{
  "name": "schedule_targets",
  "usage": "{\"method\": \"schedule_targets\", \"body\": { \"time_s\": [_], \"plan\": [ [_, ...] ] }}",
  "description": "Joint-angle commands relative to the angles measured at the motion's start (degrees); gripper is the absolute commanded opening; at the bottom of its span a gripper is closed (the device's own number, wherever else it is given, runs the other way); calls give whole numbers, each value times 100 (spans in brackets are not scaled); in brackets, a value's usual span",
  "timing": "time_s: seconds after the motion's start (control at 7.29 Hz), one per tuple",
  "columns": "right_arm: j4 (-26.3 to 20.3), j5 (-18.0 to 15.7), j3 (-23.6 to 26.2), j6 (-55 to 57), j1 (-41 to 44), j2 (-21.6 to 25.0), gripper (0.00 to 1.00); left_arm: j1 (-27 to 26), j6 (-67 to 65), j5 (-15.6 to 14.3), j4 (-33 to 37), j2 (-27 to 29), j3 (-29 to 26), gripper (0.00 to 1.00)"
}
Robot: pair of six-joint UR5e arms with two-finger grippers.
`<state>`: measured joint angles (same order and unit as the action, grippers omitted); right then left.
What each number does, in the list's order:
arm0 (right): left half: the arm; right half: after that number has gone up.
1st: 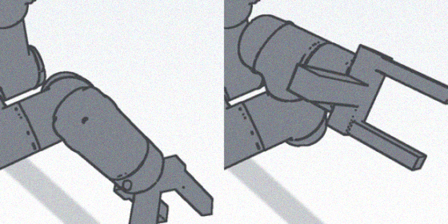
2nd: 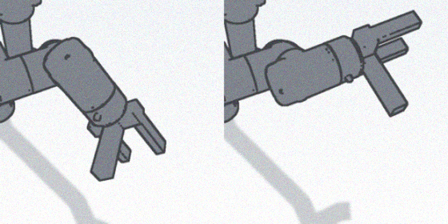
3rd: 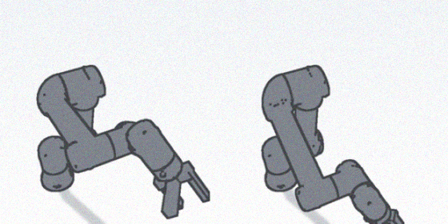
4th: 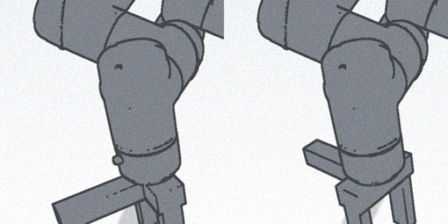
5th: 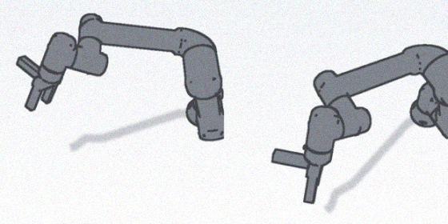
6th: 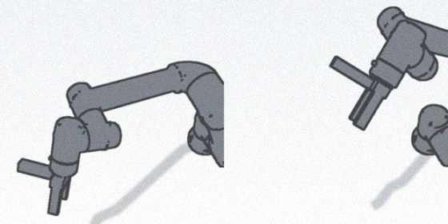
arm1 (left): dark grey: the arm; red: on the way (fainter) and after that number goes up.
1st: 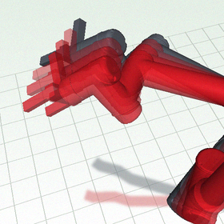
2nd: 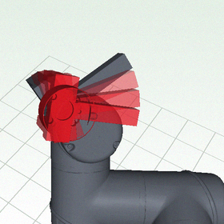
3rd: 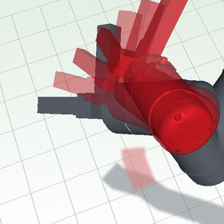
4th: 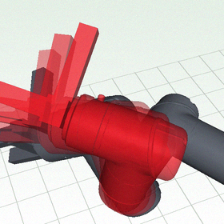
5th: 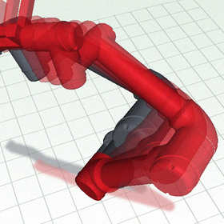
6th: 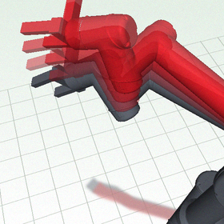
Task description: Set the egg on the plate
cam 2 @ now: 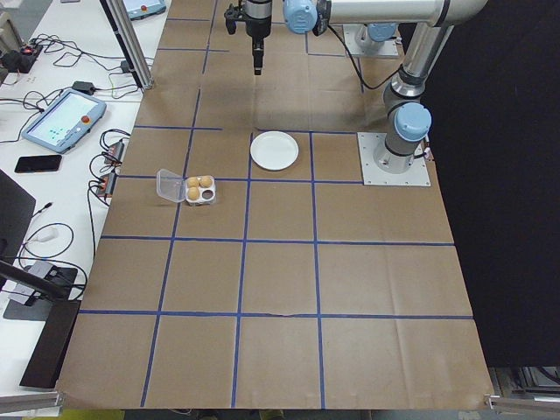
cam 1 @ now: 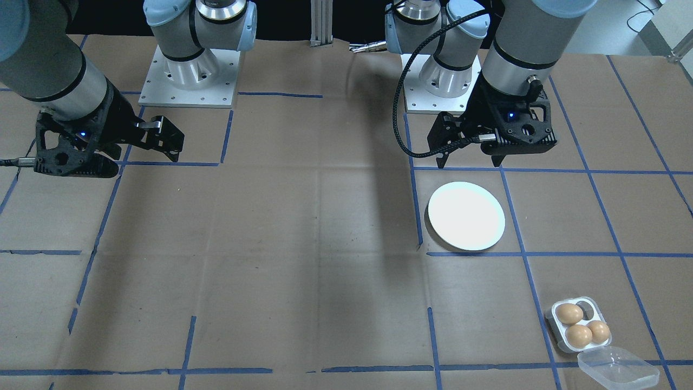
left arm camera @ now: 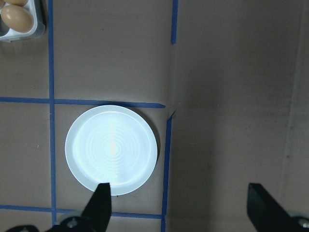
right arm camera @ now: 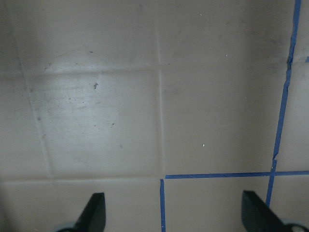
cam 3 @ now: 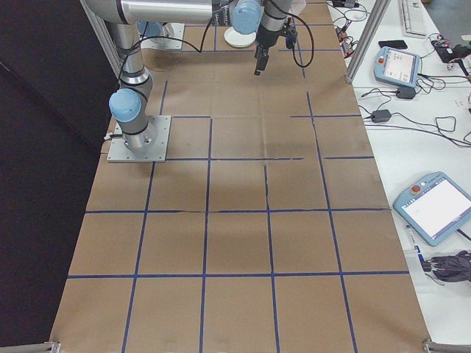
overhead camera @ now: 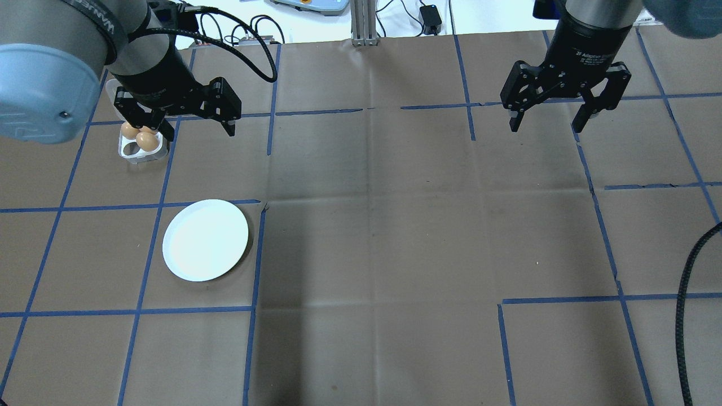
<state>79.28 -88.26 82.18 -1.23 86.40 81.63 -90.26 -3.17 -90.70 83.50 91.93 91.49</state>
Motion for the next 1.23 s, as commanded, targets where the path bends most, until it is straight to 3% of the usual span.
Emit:
{"method": "schedule_targets", "body": {
  "time_s": [0.0, 0.69, 1.1],
  "plan": [
    [0, 1, 0, 0, 0, 2, 100, 0, 0, 0, 0, 0, 0, 100],
    [0, 1, 0, 0, 0, 2, 100, 192, 61, -9, -61, -9, -61, 100],
    [0, -7, 0, 0, 0, -7, 100, 1437, 1312, 228, -114, 603, -700, 100]
  ]
}}
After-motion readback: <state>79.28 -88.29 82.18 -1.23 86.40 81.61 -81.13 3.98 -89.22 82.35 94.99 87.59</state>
